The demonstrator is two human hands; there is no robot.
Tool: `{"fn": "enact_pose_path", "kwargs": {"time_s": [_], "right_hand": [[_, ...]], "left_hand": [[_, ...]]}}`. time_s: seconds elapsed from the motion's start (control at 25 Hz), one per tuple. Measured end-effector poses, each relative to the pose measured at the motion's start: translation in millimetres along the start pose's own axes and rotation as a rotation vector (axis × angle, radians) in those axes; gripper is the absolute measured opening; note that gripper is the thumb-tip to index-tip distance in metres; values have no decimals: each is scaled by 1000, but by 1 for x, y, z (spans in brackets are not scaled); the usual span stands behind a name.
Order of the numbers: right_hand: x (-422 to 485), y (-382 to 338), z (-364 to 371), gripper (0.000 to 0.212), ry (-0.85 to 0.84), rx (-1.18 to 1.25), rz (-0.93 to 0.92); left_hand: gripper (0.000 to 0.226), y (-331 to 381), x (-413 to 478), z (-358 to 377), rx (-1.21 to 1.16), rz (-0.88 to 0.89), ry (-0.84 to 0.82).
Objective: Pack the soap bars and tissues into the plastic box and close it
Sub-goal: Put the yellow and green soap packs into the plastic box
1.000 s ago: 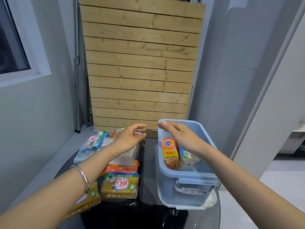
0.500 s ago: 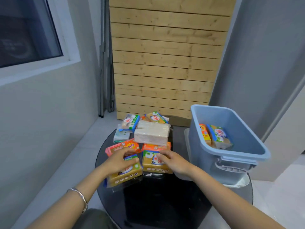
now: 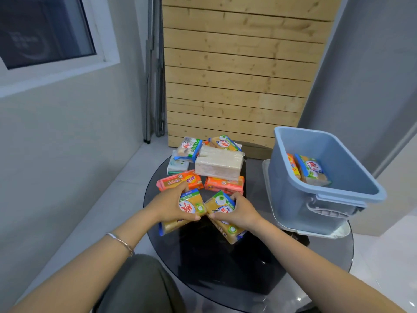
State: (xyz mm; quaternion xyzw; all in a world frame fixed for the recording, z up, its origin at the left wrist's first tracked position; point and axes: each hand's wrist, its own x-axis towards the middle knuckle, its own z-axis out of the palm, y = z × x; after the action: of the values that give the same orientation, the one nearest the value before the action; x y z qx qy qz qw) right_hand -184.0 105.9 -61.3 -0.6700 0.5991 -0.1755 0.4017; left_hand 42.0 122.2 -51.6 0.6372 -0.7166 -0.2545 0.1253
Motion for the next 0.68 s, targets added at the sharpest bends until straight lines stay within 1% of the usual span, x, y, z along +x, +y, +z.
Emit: {"fn": "enact_pose_path", "kwargs": {"time_s": [0.08, 0.16, 0.2, 0.24, 0.28, 0.32, 0.4, 0.44, 0.48, 0.52, 0.6, 0.68], "right_hand": [[0, 2, 4, 67, 40, 52, 3], [-3, 4, 2, 67, 42, 207, 57], [-5, 4, 0, 67, 17, 278, 94], [-10, 2, -2, 65, -18, 317, 118], [-14, 1, -5, 62, -50, 327, 129], [-19, -1, -10, 57, -65, 331, 121], [-27, -9, -26, 41, -40, 373, 53], [-32, -17, -37, 35, -21, 423, 13], [-37, -27, -51, 34, 1, 476, -26], [-41, -39, -67, 36, 34, 508, -77], [-49, -63, -101, 44, 111, 508, -200], [-55, -81, -140, 42, 183, 537, -293]], "left_hand": [[71, 6, -5, 0, 35, 4, 37], [78, 12, -5, 0, 47, -53, 27], [72, 14, -4, 0, 14, -102, 5], [61, 15, -2, 0, -54, -148, -23], [51, 16, -2, 1, -135, -185, -52], [47, 16, -2, 0, -209, -211, -66], [52, 22, -3, -4, -343, -250, -37], [60, 27, -4, -9, -425, -273, 3], [68, 36, -3, -16, -523, -286, 41], [68, 47, 0, -26, -633, -281, 63], [57, 76, 9, -49, -826, -231, 83], [52, 108, 20, -69, -890, -158, 107]]}}
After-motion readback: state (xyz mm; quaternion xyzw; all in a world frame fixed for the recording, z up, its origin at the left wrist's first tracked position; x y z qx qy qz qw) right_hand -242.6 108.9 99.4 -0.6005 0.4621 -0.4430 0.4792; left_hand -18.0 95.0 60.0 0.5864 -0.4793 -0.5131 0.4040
